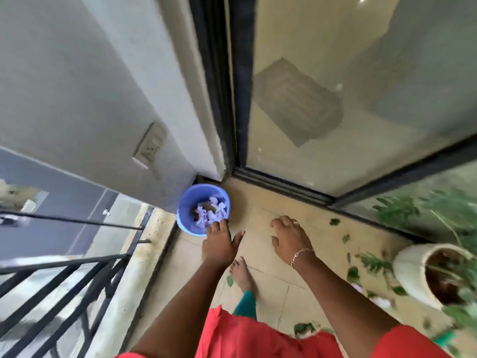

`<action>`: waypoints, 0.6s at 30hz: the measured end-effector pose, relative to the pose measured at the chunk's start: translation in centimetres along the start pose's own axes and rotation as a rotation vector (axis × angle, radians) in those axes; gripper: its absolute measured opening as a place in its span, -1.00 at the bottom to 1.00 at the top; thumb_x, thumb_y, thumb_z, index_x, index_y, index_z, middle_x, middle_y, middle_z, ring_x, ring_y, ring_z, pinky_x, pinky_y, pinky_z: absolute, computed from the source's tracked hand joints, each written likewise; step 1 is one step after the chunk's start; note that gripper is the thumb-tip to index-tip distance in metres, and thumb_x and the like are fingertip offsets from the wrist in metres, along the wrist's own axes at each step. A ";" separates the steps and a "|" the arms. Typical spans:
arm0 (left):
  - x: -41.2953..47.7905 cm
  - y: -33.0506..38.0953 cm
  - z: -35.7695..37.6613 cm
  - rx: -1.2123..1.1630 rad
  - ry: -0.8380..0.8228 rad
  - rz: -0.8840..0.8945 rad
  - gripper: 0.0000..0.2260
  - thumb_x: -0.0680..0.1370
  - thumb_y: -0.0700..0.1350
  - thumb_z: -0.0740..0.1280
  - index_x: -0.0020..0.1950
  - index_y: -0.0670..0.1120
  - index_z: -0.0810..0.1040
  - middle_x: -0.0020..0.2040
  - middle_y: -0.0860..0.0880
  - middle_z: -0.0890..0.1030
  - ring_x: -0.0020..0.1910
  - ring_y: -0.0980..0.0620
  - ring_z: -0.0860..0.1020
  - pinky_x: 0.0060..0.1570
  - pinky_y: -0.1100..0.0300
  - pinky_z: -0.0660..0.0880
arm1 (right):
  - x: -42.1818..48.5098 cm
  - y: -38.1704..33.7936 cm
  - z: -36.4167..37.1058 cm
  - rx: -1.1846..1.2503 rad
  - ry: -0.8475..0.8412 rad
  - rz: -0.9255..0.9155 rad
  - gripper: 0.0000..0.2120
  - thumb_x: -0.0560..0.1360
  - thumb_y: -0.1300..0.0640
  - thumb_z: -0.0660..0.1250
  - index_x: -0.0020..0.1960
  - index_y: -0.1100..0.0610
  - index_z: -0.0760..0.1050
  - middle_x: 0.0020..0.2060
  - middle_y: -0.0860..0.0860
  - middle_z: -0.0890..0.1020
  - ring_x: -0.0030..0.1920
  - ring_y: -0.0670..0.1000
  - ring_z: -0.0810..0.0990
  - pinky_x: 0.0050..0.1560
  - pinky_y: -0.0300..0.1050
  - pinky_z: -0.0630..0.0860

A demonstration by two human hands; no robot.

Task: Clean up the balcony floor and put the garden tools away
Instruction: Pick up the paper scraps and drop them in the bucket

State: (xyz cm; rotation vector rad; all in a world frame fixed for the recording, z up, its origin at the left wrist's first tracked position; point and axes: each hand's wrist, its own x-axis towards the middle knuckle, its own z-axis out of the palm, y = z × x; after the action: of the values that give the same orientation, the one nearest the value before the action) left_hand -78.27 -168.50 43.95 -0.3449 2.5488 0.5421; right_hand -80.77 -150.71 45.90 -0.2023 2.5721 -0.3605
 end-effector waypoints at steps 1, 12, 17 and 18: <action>-0.8 1.0 0.5 0.004 -0.006 0.032 -0.52 0.59 0.15 0.15 0.36 -0.16 0.30 0.29 -0.16 0.39 0.31 -0.16 0.33 0.18 0.01 0.34 | -1.7 1.2 0.1 0.023 0.020 0.034 -0.66 0.53 0.13 0.18 0.30 0.07 0.33 0.26 0.06 0.38 0.24 0.09 0.38 0.25 -0.11 0.33; -14.3 14.4 10.0 0.278 -0.133 0.545 -0.49 0.59 0.21 0.07 0.38 -0.13 0.30 0.29 -0.13 0.41 0.27 -0.10 0.38 0.21 0.07 0.37 | -23.9 14.2 3.8 0.202 0.272 0.418 -0.64 0.55 0.11 0.14 0.34 0.08 0.30 0.27 0.08 0.35 0.25 0.11 0.39 0.26 -0.13 0.28; -21.6 20.1 14.7 0.401 -0.238 0.774 -0.50 0.60 0.20 0.08 0.39 -0.11 0.29 0.30 -0.12 0.37 0.29 -0.10 0.35 0.21 0.04 0.40 | -34.3 18.9 6.7 0.309 0.345 0.635 -0.64 0.52 0.12 0.22 0.31 0.13 0.37 0.24 0.15 0.40 0.25 0.19 0.41 0.22 -0.04 0.35; -22.9 21.0 15.6 0.438 -0.254 0.819 -0.51 0.60 0.20 0.07 0.39 -0.10 0.29 0.29 -0.11 0.37 0.29 -0.10 0.35 0.21 0.05 0.40 | -36.3 19.6 7.2 0.331 0.353 0.686 -0.63 0.52 0.12 0.22 0.32 0.12 0.36 0.24 0.14 0.40 0.25 0.17 0.42 0.22 -0.05 0.35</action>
State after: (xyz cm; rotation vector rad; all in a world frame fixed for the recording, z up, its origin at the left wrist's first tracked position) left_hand -59.50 -139.88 50.16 0.8946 2.3832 0.2525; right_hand -47.65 -125.84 51.83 0.9093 2.6607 -0.5775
